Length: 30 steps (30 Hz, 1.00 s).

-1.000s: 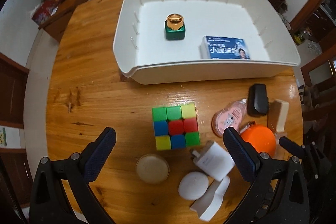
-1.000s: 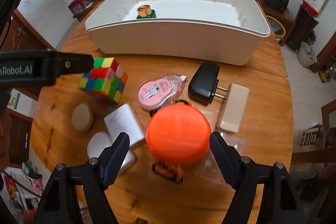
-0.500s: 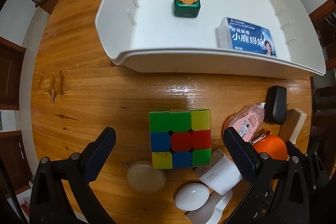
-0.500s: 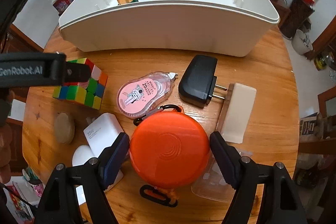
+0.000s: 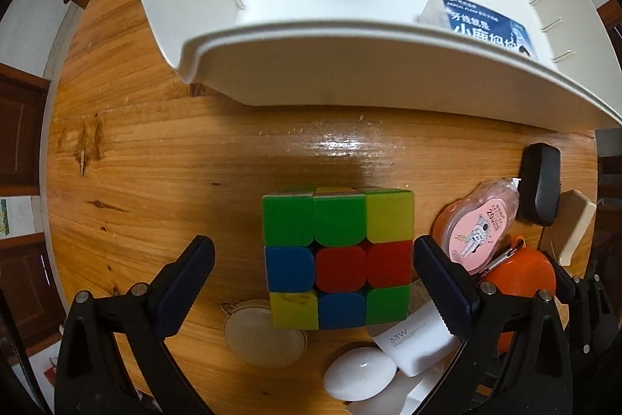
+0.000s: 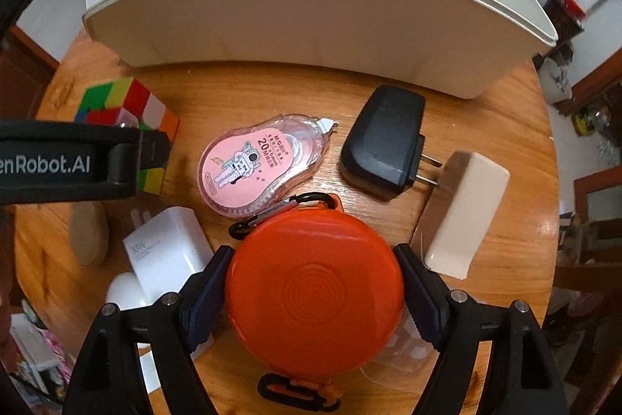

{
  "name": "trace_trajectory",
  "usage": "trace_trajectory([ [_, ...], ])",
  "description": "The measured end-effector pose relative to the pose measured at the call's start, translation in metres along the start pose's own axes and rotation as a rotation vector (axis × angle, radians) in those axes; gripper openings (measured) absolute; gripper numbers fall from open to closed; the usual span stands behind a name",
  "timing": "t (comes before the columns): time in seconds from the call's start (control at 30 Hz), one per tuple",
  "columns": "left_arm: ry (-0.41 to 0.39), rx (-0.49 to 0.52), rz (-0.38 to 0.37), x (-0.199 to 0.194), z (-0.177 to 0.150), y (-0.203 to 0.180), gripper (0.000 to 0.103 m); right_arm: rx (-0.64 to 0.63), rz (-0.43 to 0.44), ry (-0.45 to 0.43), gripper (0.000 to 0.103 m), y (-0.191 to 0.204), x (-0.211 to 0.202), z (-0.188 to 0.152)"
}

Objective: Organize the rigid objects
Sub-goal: 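Grasp the Rubik's cube with the left tool while the right tool grasps the orange case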

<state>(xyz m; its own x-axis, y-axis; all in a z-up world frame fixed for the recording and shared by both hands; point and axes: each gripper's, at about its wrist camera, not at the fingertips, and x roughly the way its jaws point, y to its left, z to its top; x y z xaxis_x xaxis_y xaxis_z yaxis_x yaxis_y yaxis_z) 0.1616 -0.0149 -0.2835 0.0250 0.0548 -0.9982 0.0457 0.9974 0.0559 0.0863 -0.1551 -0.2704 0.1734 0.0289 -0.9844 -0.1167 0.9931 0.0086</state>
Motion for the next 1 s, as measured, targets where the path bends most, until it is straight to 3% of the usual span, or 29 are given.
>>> trace_trajectory([
  [0.1,0.007,-0.022,-0.001,0.003,0.000,0.006,0.098,-0.006,-0.011,0.015,0.082,0.004,0.006,-0.002],
  [0.2,0.017,-0.030,-0.018,0.006,0.000,0.013,0.088,-0.014,-0.008,0.010,0.081,0.008,0.009,-0.002],
  [0.33,0.026,-0.021,-0.064,0.008,0.000,0.017,0.061,-0.012,0.006,0.006,0.081,0.007,0.010,-0.007],
  [0.63,-0.021,0.008,0.011,-0.007,-0.009,0.025,0.060,0.000,0.034,-0.030,0.081,0.011,-0.005,-0.021],
  [0.87,-0.099,0.073,-0.008,-0.066,-0.017,0.031,0.060,0.016,0.066,-0.118,0.081,0.005,-0.049,-0.016],
  [1.0,-0.163,0.107,-0.040,-0.111,-0.001,0.022,0.060,0.020,0.079,-0.195,0.081,0.004,-0.088,-0.004],
])
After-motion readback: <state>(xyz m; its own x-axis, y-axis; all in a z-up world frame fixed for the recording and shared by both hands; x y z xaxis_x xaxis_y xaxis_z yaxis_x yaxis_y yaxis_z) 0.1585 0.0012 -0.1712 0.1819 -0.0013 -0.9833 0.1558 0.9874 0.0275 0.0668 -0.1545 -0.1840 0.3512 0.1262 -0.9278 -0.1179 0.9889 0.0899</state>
